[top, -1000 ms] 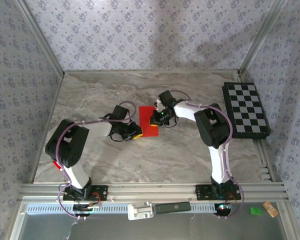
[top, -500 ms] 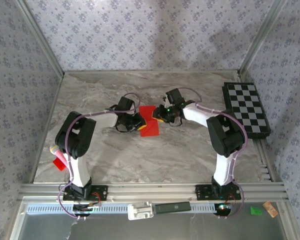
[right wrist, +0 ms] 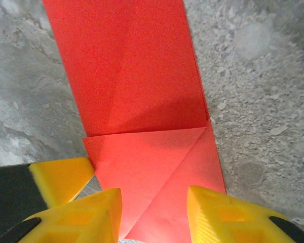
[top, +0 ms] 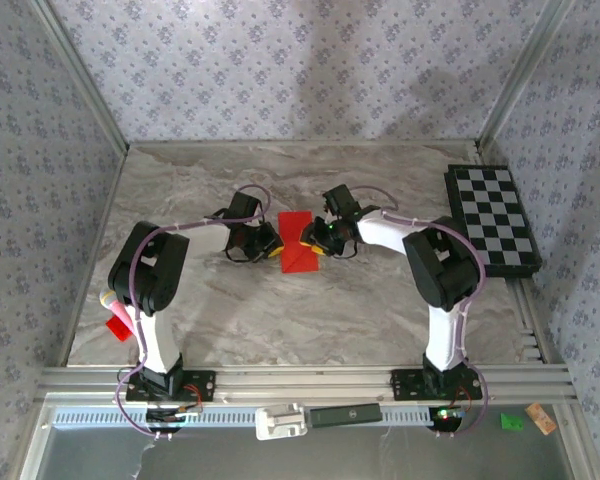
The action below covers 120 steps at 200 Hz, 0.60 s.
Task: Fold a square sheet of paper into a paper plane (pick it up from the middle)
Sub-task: Pick up the paper from the center of the table.
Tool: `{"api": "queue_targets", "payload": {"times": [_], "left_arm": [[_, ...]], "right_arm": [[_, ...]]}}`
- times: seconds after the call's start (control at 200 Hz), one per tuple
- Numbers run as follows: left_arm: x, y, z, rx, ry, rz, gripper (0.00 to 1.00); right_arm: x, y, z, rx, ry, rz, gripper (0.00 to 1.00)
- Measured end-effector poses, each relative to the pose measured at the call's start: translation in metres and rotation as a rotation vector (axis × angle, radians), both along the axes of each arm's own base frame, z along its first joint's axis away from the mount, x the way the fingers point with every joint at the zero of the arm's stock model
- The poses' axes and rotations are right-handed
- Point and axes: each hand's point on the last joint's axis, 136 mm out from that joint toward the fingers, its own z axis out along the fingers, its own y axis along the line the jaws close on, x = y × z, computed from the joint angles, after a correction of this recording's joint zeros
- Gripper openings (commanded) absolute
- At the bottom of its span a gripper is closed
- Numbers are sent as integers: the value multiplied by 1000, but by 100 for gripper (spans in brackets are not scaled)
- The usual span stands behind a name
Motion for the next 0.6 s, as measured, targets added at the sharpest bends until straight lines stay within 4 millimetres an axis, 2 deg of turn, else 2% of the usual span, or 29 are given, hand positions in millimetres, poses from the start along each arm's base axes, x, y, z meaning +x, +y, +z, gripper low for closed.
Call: {"api": "queue_targets", "payload": {"times": [0.235,0.6], "left_arm": [[0,3,-6,19,11,14,4],[-1,4,-9,24,24,25,3]], "right_arm": [[0,7,-3,0,13,-3,39],[1,11,-10,7,32,0,34]]}}
